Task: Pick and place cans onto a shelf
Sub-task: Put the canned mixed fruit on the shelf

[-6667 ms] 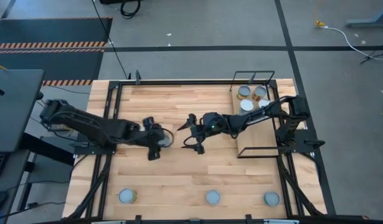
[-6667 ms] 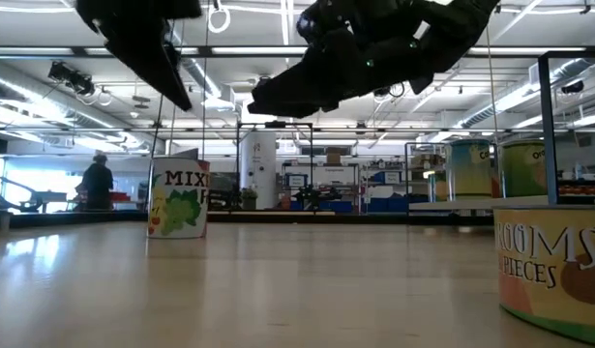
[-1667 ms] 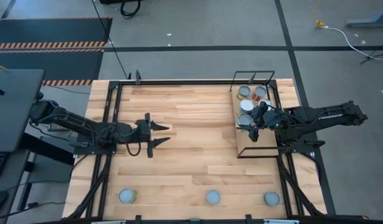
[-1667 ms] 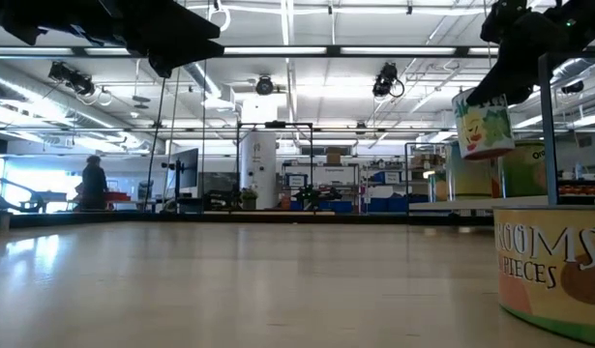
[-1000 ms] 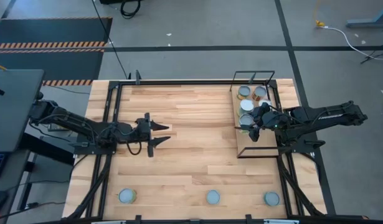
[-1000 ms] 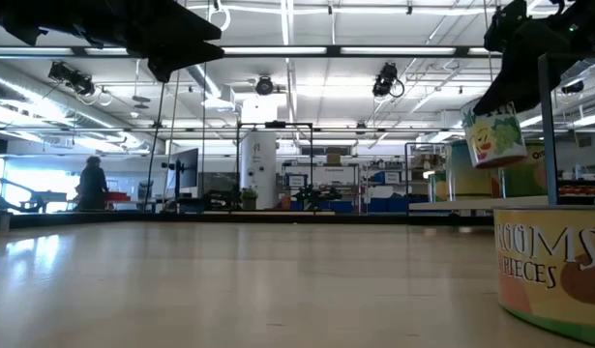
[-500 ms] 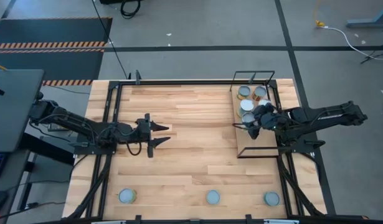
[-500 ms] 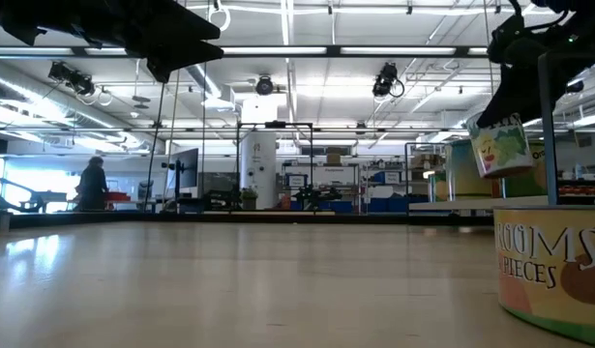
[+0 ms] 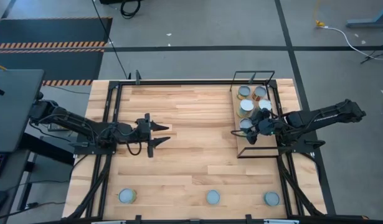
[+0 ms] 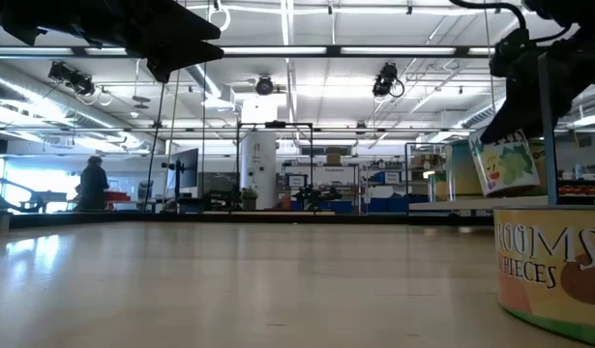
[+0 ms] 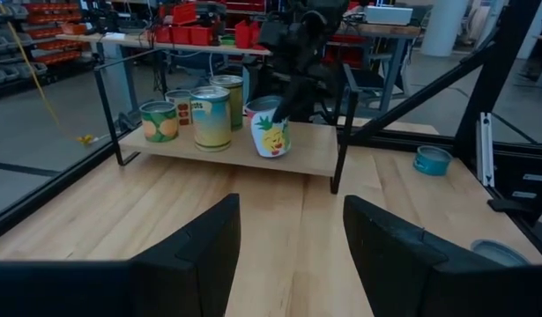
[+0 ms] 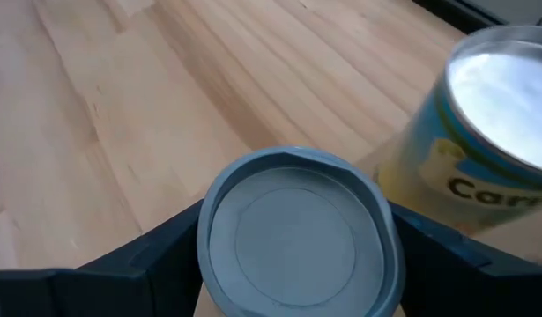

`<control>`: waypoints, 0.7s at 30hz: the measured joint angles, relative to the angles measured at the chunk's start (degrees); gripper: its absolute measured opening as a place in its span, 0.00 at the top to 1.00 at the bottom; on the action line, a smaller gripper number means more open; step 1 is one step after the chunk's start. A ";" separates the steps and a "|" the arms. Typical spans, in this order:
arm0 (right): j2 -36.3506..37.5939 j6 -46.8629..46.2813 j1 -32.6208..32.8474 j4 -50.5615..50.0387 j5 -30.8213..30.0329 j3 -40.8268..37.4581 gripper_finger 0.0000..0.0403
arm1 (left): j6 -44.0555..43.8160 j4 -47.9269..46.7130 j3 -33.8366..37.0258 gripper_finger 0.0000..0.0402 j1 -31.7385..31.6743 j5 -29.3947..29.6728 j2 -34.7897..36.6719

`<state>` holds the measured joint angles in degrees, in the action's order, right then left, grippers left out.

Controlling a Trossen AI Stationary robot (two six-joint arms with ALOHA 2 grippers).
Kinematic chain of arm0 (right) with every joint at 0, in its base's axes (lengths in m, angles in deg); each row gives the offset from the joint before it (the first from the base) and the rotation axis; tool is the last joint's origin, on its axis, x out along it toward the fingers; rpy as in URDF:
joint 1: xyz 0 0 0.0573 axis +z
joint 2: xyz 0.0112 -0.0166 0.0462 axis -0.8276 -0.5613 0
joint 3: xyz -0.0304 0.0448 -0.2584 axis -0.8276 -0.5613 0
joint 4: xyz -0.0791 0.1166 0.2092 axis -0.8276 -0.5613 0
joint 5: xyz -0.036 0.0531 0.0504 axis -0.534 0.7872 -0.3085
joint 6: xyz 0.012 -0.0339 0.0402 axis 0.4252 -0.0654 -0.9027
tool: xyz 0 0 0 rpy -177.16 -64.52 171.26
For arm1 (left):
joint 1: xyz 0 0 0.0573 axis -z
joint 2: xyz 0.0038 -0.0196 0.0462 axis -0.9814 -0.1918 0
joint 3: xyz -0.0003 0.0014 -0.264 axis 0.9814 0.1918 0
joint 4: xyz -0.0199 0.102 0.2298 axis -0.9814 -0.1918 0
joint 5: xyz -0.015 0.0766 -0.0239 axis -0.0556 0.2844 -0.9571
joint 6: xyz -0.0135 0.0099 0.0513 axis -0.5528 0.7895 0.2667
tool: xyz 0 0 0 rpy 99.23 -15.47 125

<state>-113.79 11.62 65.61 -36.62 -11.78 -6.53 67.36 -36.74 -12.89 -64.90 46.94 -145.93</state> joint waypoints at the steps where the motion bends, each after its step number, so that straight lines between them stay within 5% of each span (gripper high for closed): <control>1: 0.02 -0.19 0.02 -0.47 -0.19 0.00 0.25 | 0.00 -0.01 0.00 0.49 0.00 0.00 -0.02; 21: 0.02 -3.25 -0.02 -9.25 0.94 8.73 0.17 | 0.99 0.00 0.00 0.49 0.08 -0.02 -0.02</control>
<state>-113.77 8.37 65.59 -45.87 -10.84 2.19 68.35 -36.74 -12.89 -64.82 46.92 -145.96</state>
